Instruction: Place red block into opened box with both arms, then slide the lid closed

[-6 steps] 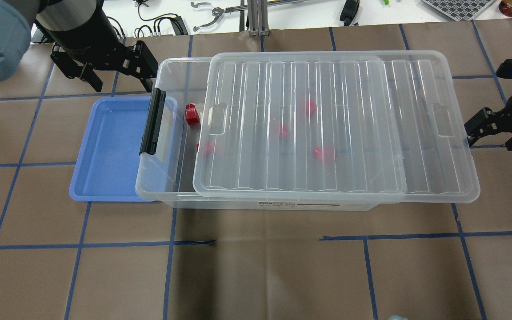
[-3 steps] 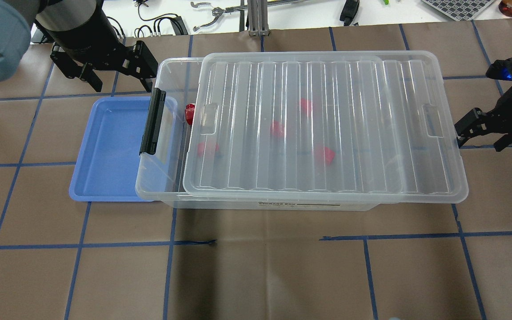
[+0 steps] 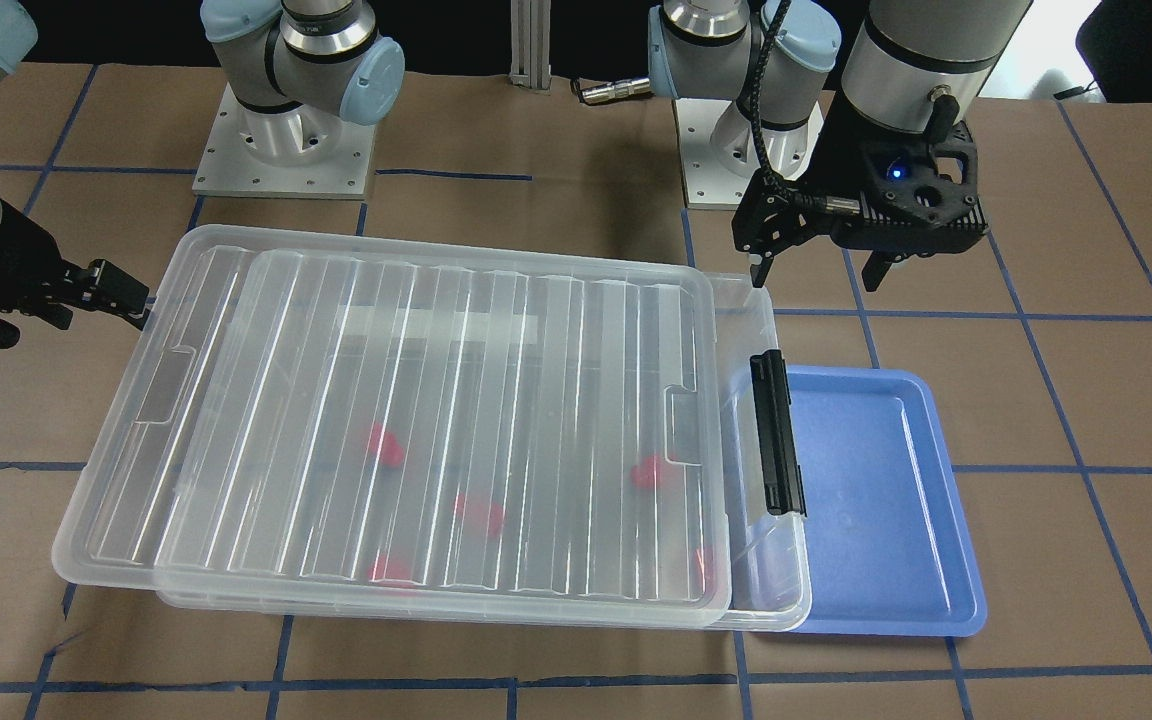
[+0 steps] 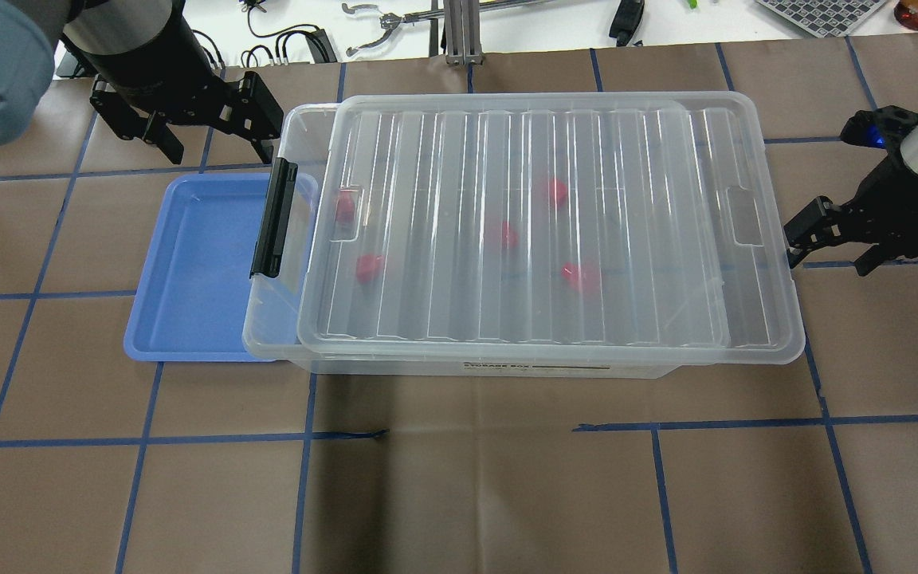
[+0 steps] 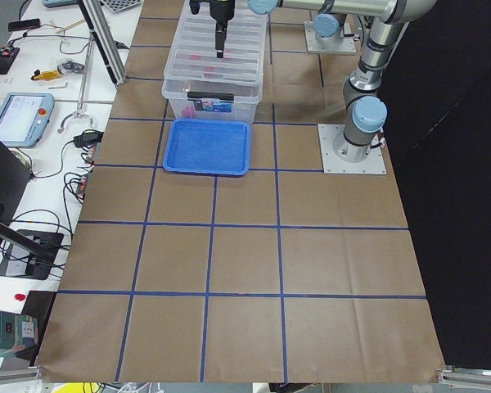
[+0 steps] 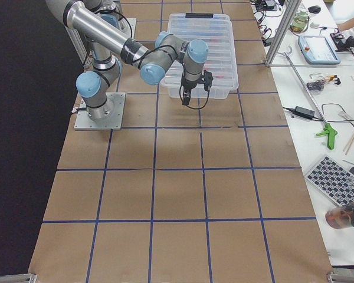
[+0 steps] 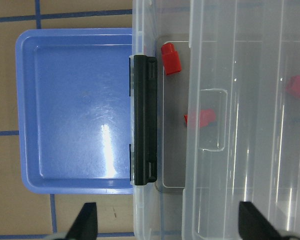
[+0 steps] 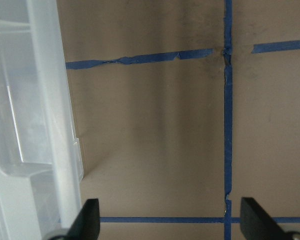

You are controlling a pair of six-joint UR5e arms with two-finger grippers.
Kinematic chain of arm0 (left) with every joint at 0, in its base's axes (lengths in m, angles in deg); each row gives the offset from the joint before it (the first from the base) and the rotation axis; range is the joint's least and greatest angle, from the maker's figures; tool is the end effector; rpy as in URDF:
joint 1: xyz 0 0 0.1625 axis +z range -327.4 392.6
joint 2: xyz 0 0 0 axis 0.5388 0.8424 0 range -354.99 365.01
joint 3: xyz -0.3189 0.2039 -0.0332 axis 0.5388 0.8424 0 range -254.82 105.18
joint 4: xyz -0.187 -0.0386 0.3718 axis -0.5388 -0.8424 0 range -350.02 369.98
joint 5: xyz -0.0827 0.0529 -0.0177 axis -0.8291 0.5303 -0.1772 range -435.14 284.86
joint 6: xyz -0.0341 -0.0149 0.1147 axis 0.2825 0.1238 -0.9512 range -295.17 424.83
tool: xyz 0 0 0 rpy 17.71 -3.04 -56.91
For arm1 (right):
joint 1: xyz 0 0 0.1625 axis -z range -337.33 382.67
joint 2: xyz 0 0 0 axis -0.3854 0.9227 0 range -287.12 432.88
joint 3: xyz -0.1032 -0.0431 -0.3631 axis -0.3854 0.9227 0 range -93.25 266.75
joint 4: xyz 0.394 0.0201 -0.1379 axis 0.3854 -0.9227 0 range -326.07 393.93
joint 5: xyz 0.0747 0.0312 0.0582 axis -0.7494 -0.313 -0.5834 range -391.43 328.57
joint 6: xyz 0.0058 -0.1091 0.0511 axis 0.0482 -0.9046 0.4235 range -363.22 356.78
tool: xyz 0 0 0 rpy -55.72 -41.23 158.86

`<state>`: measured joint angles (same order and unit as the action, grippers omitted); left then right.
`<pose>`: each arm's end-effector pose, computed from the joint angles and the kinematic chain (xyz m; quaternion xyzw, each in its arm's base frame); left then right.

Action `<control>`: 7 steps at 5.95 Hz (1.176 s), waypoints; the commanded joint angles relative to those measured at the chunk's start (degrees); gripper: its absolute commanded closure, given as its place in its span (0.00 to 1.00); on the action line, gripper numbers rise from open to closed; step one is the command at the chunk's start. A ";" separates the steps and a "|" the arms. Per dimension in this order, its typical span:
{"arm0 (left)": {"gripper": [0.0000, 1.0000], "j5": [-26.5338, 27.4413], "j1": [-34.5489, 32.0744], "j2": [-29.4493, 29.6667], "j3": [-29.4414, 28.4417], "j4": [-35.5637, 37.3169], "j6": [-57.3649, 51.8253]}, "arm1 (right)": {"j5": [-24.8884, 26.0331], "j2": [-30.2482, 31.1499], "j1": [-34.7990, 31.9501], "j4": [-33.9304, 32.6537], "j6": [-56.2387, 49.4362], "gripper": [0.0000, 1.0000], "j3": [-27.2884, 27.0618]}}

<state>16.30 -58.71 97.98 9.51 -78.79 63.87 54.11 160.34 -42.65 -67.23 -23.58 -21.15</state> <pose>-0.1423 -0.5201 0.4472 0.0194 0.9991 -0.0343 0.0124 -0.0654 -0.4839 0.2690 0.0407 0.9952 0.0597 0.0667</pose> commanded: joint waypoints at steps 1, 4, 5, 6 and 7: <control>0.02 -0.03 -0.10 0.02 -0.05 0.00 0.08 | -1.59 0.33 -0.33 0.09 0.58 0.00 -0.47; 0.02 -0.03 0.08 -0.07 -0.05 0.00 0.08 | -2.93 0.42 -3.22 0.26 2.77 0.00 -0.82; 0.02 -0.03 -0.01 -0.16 -0.14 0.00 0.08 | -2.93 0.51 -3.41 0.35 2.78 0.00 -0.82; 0.02 -0.03 -0.01 -0.16 -0.22 -0.09 -0.01 | -2.84 0.69 -3.41 0.26 2.78 0.00 -0.56; 0.02 -0.55 -0.10 -0.07 -0.40 0.00 0.08 | -2.67 0.86 -3.41 0.26 2.69 0.00 0.83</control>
<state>16.10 -58.74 97.85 9.26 -78.83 63.91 51.31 161.04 -46.02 -66.95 -20.85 -21.33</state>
